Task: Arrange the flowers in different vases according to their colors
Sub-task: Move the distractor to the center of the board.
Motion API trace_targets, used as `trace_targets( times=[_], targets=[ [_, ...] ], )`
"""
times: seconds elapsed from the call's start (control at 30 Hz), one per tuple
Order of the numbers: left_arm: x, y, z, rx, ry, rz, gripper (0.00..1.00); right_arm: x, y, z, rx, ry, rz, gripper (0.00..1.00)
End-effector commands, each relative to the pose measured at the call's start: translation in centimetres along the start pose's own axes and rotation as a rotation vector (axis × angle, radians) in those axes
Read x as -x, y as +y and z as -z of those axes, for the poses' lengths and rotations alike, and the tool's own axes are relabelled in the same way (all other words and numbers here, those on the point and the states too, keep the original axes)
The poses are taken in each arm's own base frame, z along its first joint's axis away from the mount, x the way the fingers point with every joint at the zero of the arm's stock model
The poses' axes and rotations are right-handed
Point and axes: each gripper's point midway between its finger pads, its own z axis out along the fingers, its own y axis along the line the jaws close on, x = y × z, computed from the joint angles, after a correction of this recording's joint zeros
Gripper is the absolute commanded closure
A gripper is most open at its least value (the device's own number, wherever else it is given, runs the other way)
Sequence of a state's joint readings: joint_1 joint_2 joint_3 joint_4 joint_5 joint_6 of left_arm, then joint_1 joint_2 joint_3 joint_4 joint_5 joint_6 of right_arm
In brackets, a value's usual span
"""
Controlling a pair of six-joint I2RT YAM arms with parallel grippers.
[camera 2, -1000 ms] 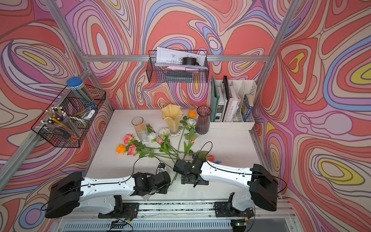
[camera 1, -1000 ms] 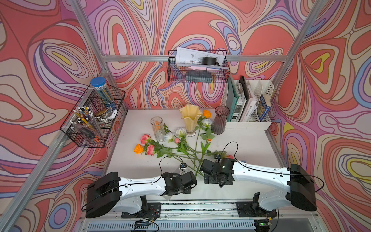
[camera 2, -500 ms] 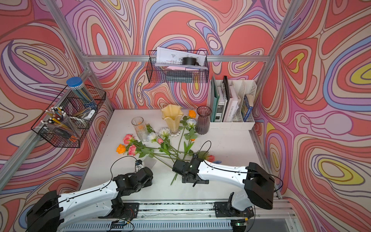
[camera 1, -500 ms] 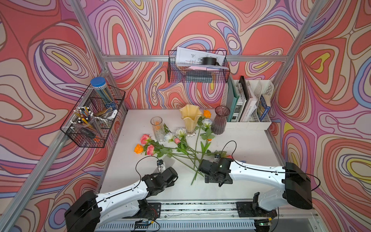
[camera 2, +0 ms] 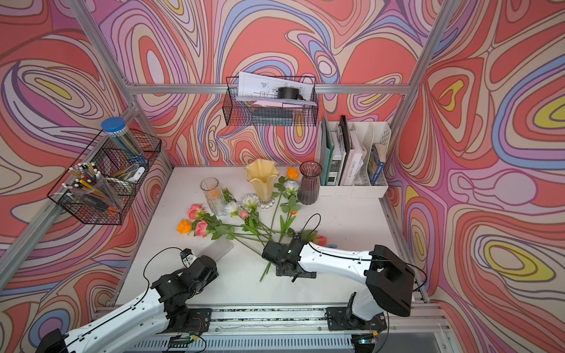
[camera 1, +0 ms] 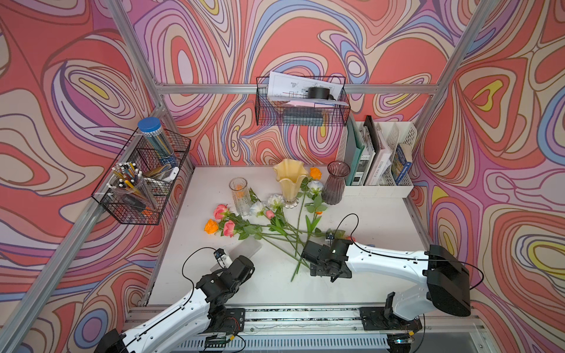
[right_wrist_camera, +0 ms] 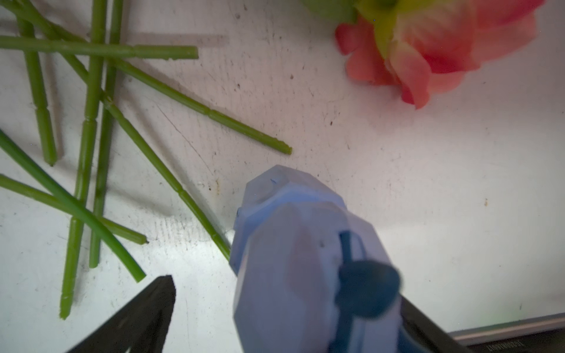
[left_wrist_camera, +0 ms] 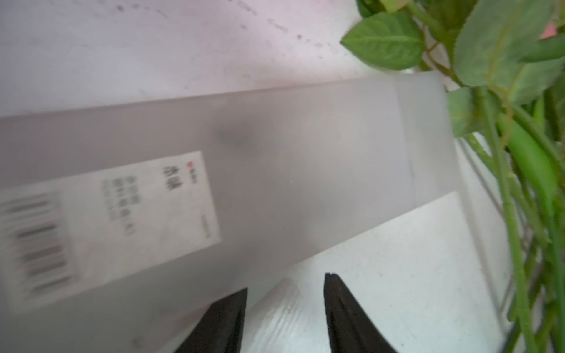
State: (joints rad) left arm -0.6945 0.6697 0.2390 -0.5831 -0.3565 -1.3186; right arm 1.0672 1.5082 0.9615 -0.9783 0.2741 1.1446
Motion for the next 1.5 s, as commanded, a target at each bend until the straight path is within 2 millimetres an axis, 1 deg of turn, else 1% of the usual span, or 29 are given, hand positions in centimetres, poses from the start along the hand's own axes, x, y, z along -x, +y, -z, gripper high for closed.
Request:
trace_targets(
  times=[0.0,0.07,0.1,0.13,0.17,0.2,0.27,0.33,0.4,0.43,0.5,0.53,0.57,0.63,0.73,0.77,0.8,0.83,0.87,0.9,0.97,1.0,1.03,1.1,1.13,1.17,1.23,1.37,1.47],
  targets=[
    [0.2,4.1,0.1,0.164,0.012,-0.011,0.46,0.3,-0.6,-0.6,-0.017,-0.014,-0.001,0.02],
    [-0.4,3.9,-0.3,0.141,0.052,0.016,0.43,0.3,-0.6,-0.7,-0.018,-0.015,-0.003,0.02],
    [-0.1,4.4,-0.1,0.165,0.042,0.039,0.38,0.3,-0.6,-0.8,-0.015,-0.014,-0.007,0.02],
    [0.0,4.6,-0.1,0.175,0.037,0.053,0.36,0.2,-0.5,-0.8,-0.01,-0.013,-0.007,0.02],
    [0.2,4.8,-0.1,0.189,0.025,0.076,0.38,0.2,-0.4,-0.8,-0.006,-0.013,-0.005,0.02],
    [0.5,5.0,-0.1,0.201,0.005,0.101,0.42,0.3,-0.3,-0.8,-0.005,-0.013,-0.007,0.02],
    [1.7,5.1,0.1,0.22,-0.054,0.124,0.44,0.3,-0.2,-0.9,-0.004,-0.011,-0.006,0.02],
    [2.8,5.6,0.6,0.255,-0.107,0.141,0.4,0.2,-0.1,-1.0,-0.006,-0.006,-0.003,0.02],
    [3.4,4.8,1.0,0.228,-0.113,0.127,0.39,0.4,-0.1,-0.9,-0.009,-0.01,-0.004,0.02],
    [3.5,4.7,1.3,0.226,-0.112,0.126,0.39,0.5,-0.1,-0.7,-0.006,-0.015,-0.004,0.02],
    [4.0,4.9,2.5,0.224,-0.126,0.137,0.39,0.7,0.0,-0.5,-0.001,-0.024,-0.007,0.02],
    [4.2,4.7,3.0,0.202,-0.128,0.13,0.39,0.7,0.0,-0.4,-0.001,-0.025,-0.007,0.02],
    [4.4,4.0,3.6,0.154,-0.126,0.12,0.38,0.7,-0.1,-0.3,-0.003,-0.024,-0.007,0.02],
    [4.3,2.0,4.4,0.02,-0.096,0.125,0.38,0.7,-0.1,-0.4,-0.006,-0.022,-0.005,0.02],
    [2.7,-2.4,3.8,-0.206,0.009,0.148,0.38,0.6,-0.2,-0.5,-0.009,-0.019,-0.008,0.02],
    [1.9,-3.9,3.3,-0.263,0.063,0.153,0.41,0.6,-0.2,-0.5,-0.01,-0.02,-0.01,0.02],
    [1.4,-5.0,2.9,-0.296,0.098,0.155,0.47,0.7,-0.2,-0.5,-0.011,-0.021,-0.01,0.02],
    [0.8,-6.1,2.3,-0.317,0.139,0.148,0.58,0.7,-0.1,-0.5,-0.008,-0.02,-0.009,0.02],
    [0.6,-7.8,2.0,-0.366,0.162,0.133,0.73,0.7,0.0,-0.4,-0.007,-0.019,-0.011,0.02],
    [0.6,-9.2,1.9,-0.4,0.178,0.113,0.84,0.7,0.0,-0.4,-0.004,-0.019,-0.01,0.02],
    [0.9,-12.8,2.0,-0.466,0.208,0.056,0.98,0.7,0.1,-0.3,-0.005,-0.017,-0.005,0.02],
    [0.9,-14.2,2.2,-0.491,0.222,0.029,1.0,0.7,0.1,-0.3,-0.005,-0.017,-0.005,0.02],
    [1.0,-16.1,2.5,-0.525,0.233,0.005,1.0,0.8,0.1,-0.3,-0.006,-0.017,-0.006,0.02],
    [1.0,-18.6,3.0,-0.569,0.243,-0.024,1.0,0.9,0.2,-0.2,-0.006,-0.019,-0.003,0.02],
    [0.8,-19.4,2.9,-0.576,0.247,-0.038,1.0,0.9,0.3,-0.3,-0.007,-0.017,-0.001,0.02],
    [1.2,-20.9,3.4,-0.596,0.237,-0.052,1.0,0.9,0.4,-0.3,-0.006,-0.016,0.001,0.02],
    [1.1,-21.6,2.6,-0.573,0.232,-0.074,1.0,0.9,0.6,-0.3,-0.003,-0.011,0.002,0.02],
    [0.1,-21.0,-0.4,-0.466,0.262,-0.099,1.0,0.9,0.8,-0.3,-0.002,-0.01,0.005,0.02],
    [-0.8,-20.2,-1.8,-0.404,0.297,-0.121,1.0,1.0,0.7,-0.1,-0.004,-0.013,0.005,0.02]
  ],
)
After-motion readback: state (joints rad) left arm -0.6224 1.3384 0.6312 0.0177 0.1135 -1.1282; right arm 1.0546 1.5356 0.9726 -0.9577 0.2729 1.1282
